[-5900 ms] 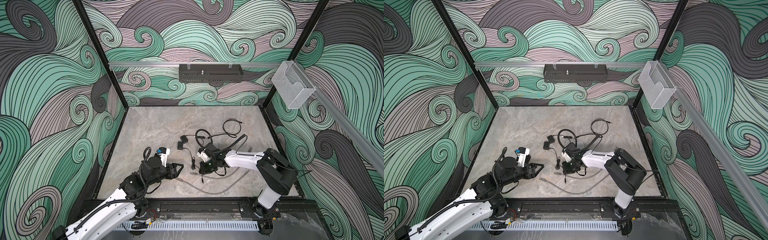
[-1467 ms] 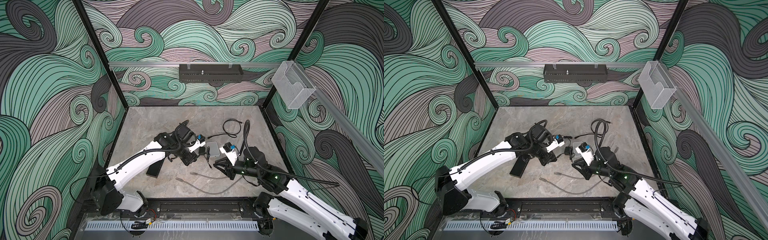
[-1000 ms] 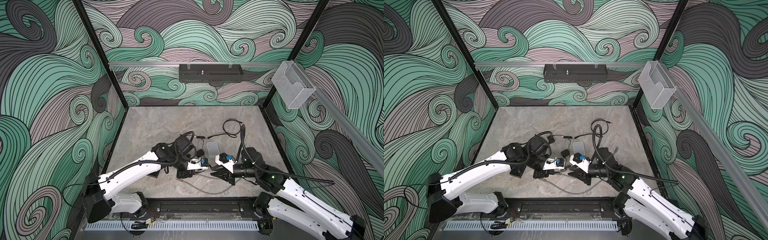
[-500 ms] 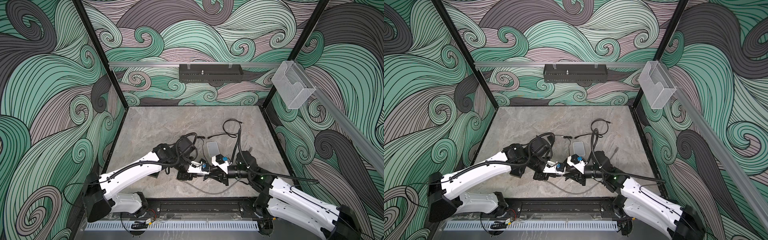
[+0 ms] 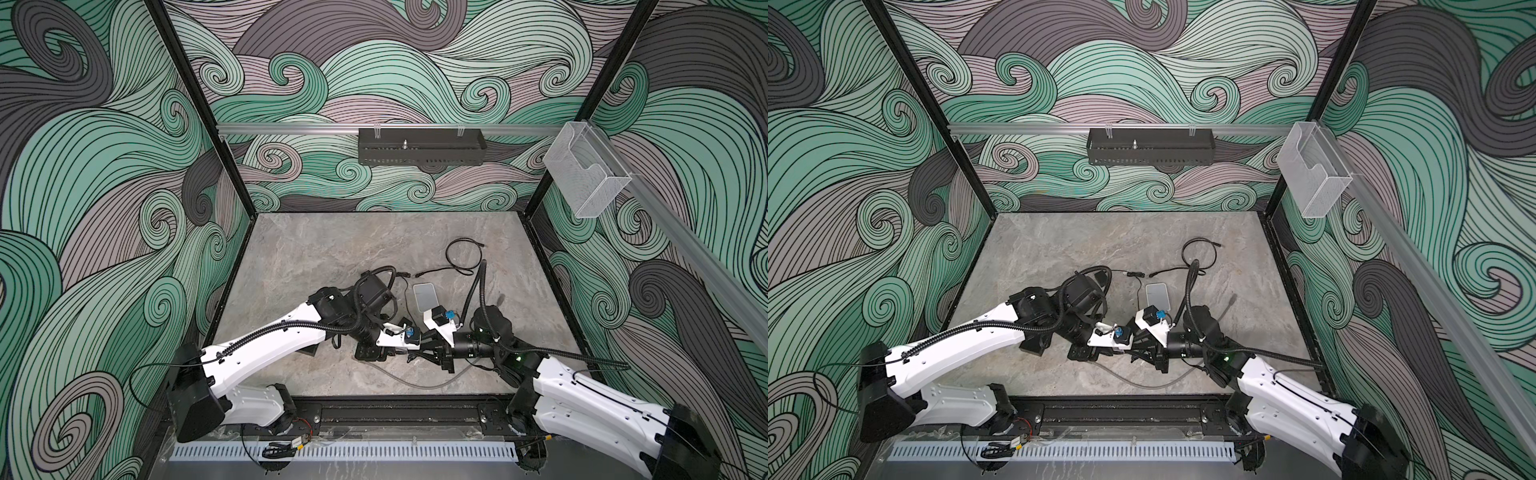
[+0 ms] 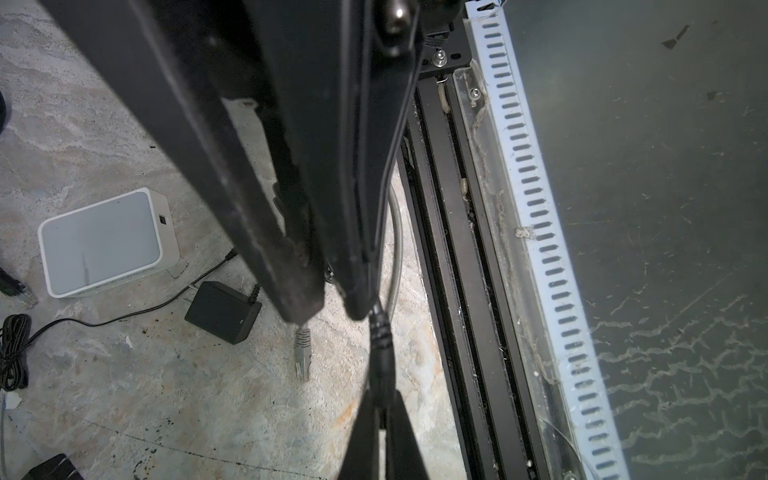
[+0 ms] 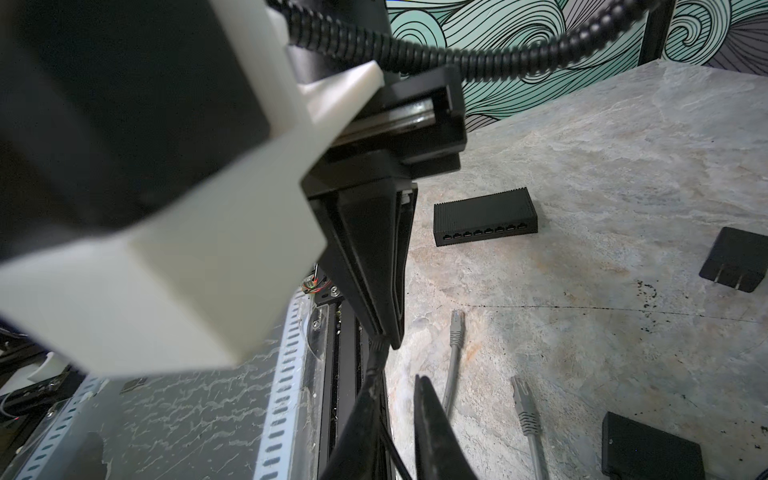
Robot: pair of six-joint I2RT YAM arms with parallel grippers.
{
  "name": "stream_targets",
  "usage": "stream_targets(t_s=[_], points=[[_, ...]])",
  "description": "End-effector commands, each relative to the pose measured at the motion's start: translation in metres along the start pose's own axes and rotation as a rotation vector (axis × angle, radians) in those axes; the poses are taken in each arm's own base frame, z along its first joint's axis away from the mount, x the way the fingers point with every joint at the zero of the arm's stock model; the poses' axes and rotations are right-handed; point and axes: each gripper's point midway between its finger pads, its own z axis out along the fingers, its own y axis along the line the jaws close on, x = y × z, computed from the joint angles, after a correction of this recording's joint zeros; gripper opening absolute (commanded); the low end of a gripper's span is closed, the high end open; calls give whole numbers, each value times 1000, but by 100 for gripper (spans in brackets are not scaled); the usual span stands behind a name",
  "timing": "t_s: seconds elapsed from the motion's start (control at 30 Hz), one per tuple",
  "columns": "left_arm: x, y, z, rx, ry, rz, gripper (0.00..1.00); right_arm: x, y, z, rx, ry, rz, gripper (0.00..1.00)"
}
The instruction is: Insert the plug into the switch port
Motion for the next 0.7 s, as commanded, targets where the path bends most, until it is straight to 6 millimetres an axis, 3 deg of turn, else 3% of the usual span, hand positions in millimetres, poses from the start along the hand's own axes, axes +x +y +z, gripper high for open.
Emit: stream_targets(t_s=[0.0,0.27,0.67], points=[[-12,-1,-6,9,-25,5,0,-3,8,1,-39,-20,9,18],[-11,1,-6,2,-15,-3,0,5,18,5,-108,10,39,18],[-15,5,-10,-27,-35,-11,0,10,15,5,-90,-10,85,25]])
